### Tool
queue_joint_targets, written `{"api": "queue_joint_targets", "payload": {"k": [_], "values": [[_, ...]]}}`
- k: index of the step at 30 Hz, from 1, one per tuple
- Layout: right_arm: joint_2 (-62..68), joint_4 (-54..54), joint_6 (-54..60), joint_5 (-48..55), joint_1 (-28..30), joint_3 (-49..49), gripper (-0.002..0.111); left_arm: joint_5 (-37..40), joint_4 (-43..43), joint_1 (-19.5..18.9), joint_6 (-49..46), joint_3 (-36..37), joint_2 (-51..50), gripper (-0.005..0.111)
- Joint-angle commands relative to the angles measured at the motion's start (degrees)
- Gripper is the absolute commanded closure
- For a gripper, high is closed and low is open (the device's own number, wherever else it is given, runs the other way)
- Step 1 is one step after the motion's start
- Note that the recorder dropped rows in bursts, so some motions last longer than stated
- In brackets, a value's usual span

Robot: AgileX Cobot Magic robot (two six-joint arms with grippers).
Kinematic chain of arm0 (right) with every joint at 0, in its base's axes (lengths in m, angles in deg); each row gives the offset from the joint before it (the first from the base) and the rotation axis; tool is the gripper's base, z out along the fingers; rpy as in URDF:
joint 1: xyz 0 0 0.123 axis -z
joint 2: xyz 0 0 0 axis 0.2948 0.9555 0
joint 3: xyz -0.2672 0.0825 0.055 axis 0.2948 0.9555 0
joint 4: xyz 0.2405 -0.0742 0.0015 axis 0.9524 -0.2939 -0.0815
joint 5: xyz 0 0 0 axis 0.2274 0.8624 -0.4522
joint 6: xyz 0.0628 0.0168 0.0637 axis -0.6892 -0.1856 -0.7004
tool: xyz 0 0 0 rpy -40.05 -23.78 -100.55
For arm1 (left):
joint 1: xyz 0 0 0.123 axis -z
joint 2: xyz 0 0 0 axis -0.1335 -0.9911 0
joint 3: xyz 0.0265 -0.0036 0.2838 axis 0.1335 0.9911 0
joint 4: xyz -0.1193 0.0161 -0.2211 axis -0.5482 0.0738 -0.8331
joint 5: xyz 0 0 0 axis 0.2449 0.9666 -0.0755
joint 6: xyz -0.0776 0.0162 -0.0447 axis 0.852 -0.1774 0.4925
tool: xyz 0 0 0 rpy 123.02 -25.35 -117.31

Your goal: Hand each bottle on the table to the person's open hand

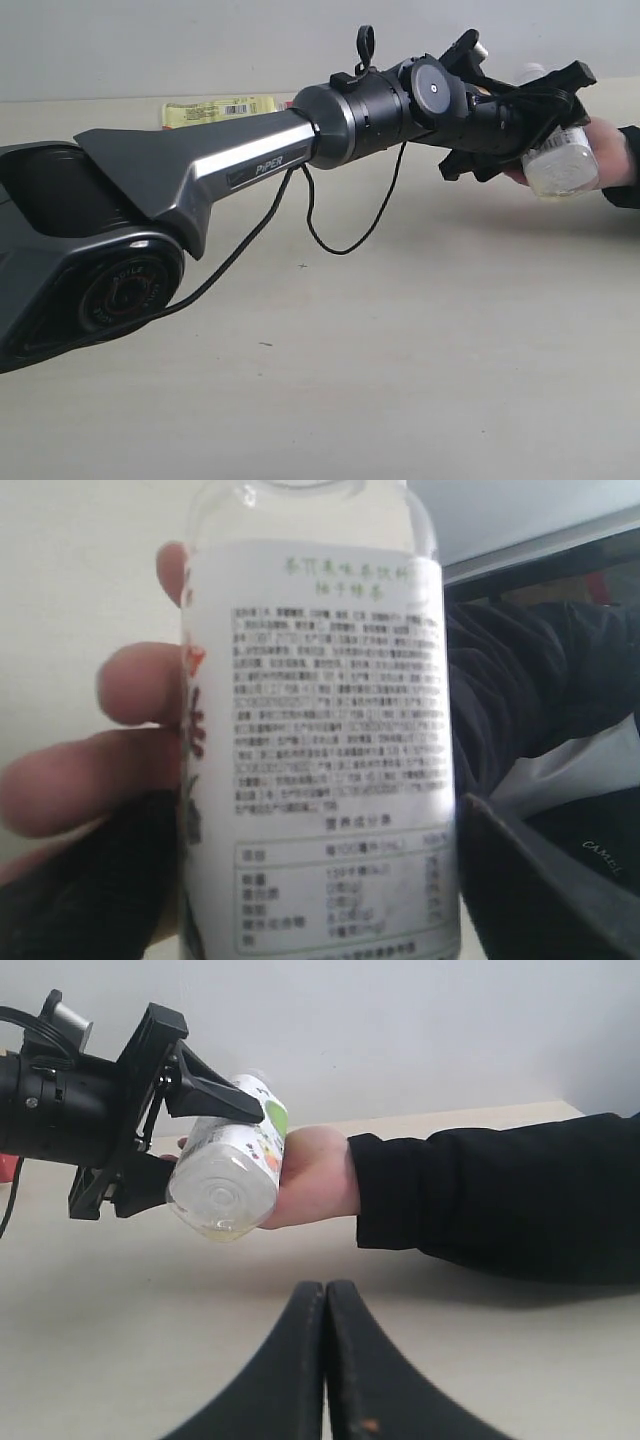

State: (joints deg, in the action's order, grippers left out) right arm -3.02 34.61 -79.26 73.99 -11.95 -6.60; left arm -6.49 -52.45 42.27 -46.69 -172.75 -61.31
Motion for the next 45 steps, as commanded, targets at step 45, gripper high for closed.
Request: {"api": "queue_joint_targets", "payload": {"k": [45], "values": [[-0.3,-0.1,0.2,-0.4,-0.2,0.3,0.108,21.0,-11.9,-5.3,-25.1,-0.4,6.3,0.015]]}}
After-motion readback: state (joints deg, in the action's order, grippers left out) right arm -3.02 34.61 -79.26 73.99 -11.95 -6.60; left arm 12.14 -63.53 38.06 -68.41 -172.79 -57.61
